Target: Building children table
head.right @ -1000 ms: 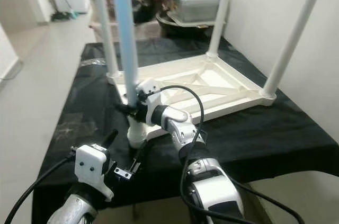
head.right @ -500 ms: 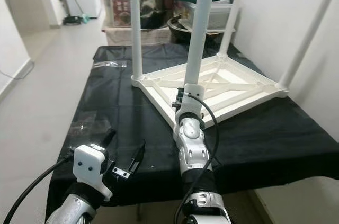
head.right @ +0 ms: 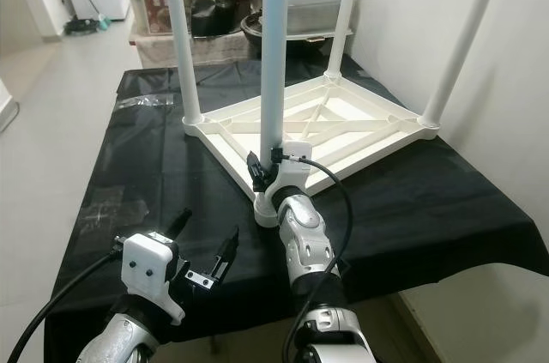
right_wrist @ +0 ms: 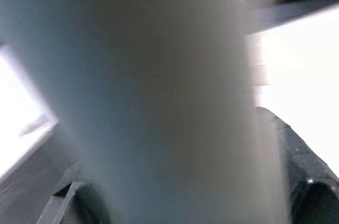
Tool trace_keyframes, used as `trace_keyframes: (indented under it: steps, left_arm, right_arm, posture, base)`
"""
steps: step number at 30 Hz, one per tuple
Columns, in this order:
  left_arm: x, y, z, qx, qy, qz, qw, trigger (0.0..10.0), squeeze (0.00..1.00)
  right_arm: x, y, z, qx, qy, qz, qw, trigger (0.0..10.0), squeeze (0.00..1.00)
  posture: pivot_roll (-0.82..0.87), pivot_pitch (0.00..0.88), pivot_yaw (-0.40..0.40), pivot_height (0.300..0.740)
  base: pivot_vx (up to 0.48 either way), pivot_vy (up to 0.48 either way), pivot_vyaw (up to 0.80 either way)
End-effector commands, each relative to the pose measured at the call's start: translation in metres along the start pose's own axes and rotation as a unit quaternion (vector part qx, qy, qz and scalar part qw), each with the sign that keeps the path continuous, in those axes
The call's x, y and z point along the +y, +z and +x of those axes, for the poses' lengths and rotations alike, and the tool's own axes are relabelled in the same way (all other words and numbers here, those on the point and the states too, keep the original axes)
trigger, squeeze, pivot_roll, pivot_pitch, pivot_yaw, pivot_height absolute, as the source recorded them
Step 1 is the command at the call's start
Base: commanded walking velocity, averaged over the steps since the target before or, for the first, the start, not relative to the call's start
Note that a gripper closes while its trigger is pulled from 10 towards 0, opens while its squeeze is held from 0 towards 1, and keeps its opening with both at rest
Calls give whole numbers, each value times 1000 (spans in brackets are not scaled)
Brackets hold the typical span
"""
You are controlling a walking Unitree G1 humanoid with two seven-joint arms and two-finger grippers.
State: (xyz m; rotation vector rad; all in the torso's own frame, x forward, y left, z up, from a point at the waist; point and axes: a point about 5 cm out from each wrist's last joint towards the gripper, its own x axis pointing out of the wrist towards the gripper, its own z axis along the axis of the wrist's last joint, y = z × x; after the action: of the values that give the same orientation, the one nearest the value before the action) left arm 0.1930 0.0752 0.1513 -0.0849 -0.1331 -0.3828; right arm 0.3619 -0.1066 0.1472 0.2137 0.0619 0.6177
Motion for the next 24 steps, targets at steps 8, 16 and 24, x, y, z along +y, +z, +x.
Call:
trace_keyframes:
  steps: [8, 16, 24]
  left_arm:
    - [3, -4, -1, 9, 3, 2, 1000, 10000, 0]
    - [2, -4, -1, 7, 7, 4, 1000, 10000, 0]
    - [3, -4, -1, 5, 11, 2, 1000, 10000, 0]
  right_arm:
    - [28, -6, -2, 105, 326, -3, 940, 10000, 0]
    - [35, -8, 0, 132, 401, 10, 906, 10000, 0]
    - [40, -10, 12, 119, 359, -30, 925, 0, 0]
  posture:
    - [81, 0, -9, 740]
    - [109, 0, -38, 740]
    - [99, 0, -37, 740]
  base:
    - [0, 0, 0]
    - [0, 0, 0]
    - [0, 0, 0]
